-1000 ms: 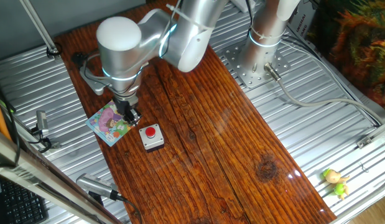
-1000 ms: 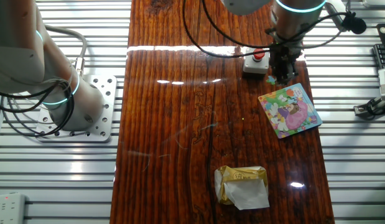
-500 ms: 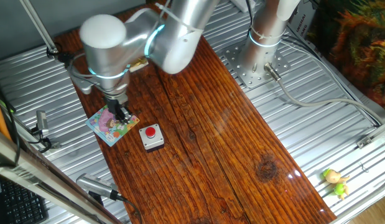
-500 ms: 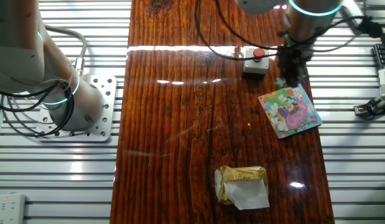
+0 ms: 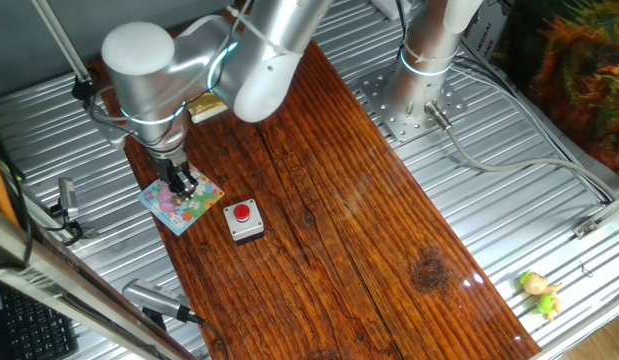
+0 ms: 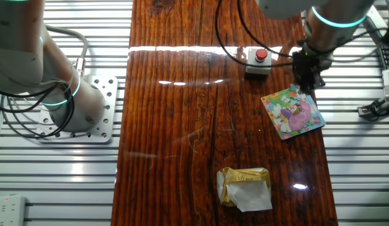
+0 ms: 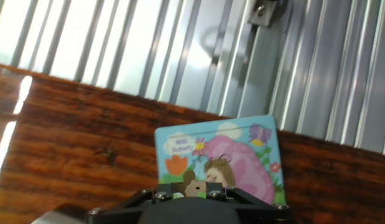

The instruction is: Assemble one piece of a puzzle

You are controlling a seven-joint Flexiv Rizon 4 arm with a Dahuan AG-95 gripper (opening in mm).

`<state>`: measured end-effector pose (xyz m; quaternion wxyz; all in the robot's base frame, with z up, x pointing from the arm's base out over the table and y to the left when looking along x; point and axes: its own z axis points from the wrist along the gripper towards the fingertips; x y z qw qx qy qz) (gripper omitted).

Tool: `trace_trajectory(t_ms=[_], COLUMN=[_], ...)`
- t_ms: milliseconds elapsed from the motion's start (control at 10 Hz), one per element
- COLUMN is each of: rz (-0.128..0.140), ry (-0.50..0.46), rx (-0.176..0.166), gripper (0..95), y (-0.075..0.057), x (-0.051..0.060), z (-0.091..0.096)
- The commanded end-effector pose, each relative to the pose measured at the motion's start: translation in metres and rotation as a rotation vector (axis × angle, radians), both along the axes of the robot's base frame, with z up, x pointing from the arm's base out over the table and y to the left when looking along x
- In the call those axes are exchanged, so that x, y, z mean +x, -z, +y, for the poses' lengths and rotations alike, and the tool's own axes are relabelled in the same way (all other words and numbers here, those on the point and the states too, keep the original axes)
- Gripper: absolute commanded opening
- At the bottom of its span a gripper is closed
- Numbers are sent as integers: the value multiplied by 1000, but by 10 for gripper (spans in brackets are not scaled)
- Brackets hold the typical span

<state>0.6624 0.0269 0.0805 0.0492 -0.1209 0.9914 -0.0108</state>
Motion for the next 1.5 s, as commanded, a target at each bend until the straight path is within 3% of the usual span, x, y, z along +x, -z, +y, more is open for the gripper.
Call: trace_trajectory(t_ms=[100, 500, 1200, 1500], rz=[-1, -6, -7, -5], ry=[20, 78, 236, 295], rx=[4, 12, 27, 29], gripper=[0, 0, 0, 0], y=[7, 17, 25, 26], x=[7, 20, 32, 33], z=[-4, -11, -16, -16])
